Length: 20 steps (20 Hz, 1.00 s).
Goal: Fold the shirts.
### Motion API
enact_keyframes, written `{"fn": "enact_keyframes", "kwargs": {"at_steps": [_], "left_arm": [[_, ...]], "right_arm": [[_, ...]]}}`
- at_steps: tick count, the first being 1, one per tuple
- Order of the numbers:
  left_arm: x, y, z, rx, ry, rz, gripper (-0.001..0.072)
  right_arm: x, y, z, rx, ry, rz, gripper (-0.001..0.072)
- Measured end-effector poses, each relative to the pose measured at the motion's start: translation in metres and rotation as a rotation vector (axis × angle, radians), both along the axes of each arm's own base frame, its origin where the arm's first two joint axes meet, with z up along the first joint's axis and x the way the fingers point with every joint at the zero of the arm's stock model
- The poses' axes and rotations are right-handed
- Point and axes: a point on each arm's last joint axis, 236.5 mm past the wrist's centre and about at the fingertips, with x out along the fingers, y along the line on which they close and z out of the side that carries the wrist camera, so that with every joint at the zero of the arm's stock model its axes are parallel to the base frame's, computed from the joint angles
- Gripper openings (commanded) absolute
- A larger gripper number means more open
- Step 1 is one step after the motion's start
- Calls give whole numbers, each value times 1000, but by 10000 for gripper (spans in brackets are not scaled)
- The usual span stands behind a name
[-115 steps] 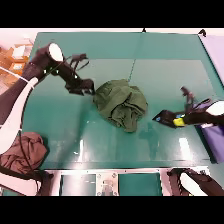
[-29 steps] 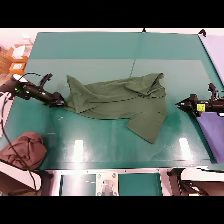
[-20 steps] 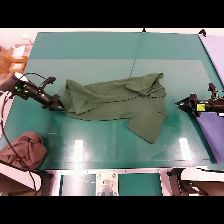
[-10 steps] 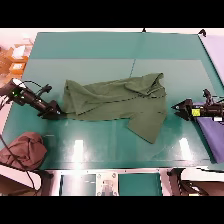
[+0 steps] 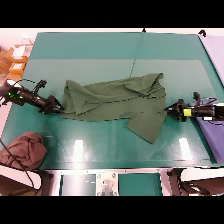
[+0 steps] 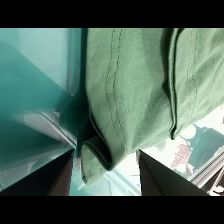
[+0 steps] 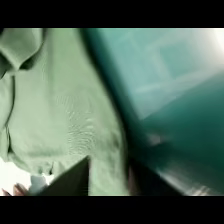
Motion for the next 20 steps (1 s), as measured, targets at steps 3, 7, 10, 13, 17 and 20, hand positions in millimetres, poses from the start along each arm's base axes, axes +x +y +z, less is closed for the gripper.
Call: {"fn": "enact_keyframes", "kwargs": {"at_steps": [3,7,10,13,17,20], "left_arm": [[0,0,1,-5,-3,-2,492],[-1,-1,1,-10,-2,-7,492],[-6,-2,2,-18,13,-20,492],[-15,-6,3,-40,44,-34,491],[-46,-36,-2,-125,124,-73,491],[-47,-58,-7,-168,98,-72,490]], "right_arm": [[7,11,-4,-8,-7,42,23],[28,-12,4,-76,-54,-1,23],[36,-31,11,-97,-72,-53,23],[36,-39,14,-101,-69,-75,23],[33,-39,17,-89,-63,-69,23],[31,-37,19,-77,-59,-59,24]]}}
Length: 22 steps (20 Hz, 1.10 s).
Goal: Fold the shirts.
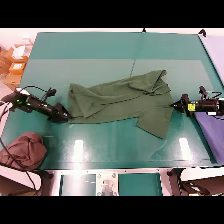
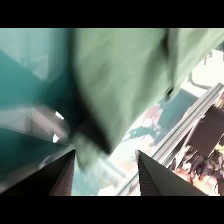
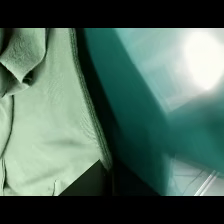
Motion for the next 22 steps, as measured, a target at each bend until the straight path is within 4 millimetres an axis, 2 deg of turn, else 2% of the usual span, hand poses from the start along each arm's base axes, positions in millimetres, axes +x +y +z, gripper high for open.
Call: {"fn": "enact_keyframes", "kwargs": {"at_steps": [1,2,3,4,8,10,12,14,15,16,17,18,20,21,22], "left_arm": [[1,-4,-1,-7,-9,3,413],[5,-7,-3,-5,-23,15,205],[10,-7,-8,5,-44,31,100],[17,-7,-11,19,-77,45,26],[16,-19,3,-46,-104,22,25],[26,-26,39,-106,-173,22,26],[38,-30,85,-136,-289,0,25],[60,-38,164,-195,-492,2,25],[69,-43,215,-230,-624,5,26],[75,-48,270,-267,-766,11,26],[72,-54,333,-303,-925,4,25],[64,-60,390,-325,-1077,-7,25],[29,-69,506,-332,-1408,-13,26],[2,-73,559,-326,-1568,-14,26],[-26,-78,599,-319,-1700,-13,26]], "right_arm": [[-1,1,1,6,2,4,24],[-2,3,1,13,5,11,24],[-3,4,2,17,6,16,24],[-4,5,3,21,7,20,23],[0,8,14,48,-17,27,23],[12,11,38,70,-80,29,23],[30,13,87,88,-203,29,23],[50,15,167,83,-403,37,23],[57,18,213,70,-515,46,23],[59,22,268,48,-653,57,24],[56,26,323,14,-785,68,23],[46,32,382,-41,-932,78,23],[11,44,491,-189,-1205,74,23],[-11,51,537,-272,-1326,56,23],[-38,59,580,-364,-1440,34,23]]}}
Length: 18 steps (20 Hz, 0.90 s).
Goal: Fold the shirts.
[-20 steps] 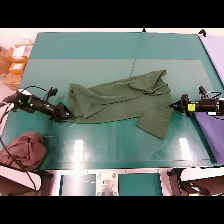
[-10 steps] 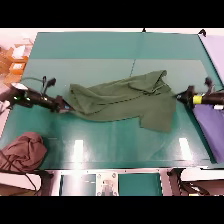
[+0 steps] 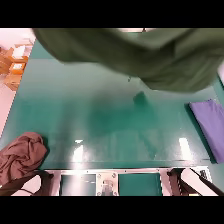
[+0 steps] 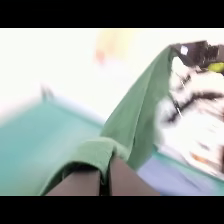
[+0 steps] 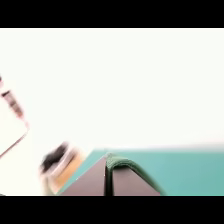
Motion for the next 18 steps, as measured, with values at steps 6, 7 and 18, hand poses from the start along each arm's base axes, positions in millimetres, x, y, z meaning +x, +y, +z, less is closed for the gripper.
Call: {"fn": "enact_keyframes", "kwargs": {"at_steps": [6,7,18], "left_arm": [[-107,-3,110,-69,-373,176,26],[-110,1,115,-71,-389,211,26],[103,79,-107,79,355,462,26]], "right_arm": [[-122,50,124,-213,-433,-285,23],[-131,52,130,-231,-460,-319,23],[4,-42,-28,-46,-18,-285,23]]}}
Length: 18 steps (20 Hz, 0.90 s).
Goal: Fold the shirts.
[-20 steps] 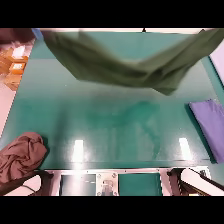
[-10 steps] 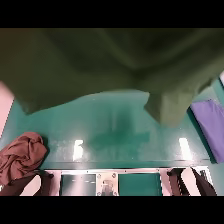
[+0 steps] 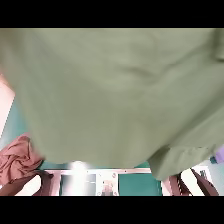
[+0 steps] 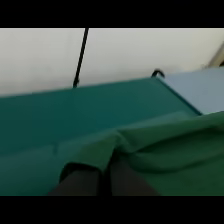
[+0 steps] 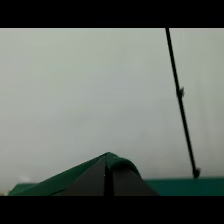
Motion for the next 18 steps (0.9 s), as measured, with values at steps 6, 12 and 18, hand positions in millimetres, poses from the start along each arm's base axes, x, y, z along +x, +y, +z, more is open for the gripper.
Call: {"fn": "enact_keyframes", "kwargs": {"at_steps": [6,12,18], "left_arm": [[109,7,-244,-176,518,-75,27],[163,-9,-367,-428,645,-92,26],[166,-13,-364,-531,673,-158,27]], "right_arm": [[151,-10,-264,258,490,86,23],[229,6,-445,484,765,104,23],[262,8,-447,581,757,187,22]]}}
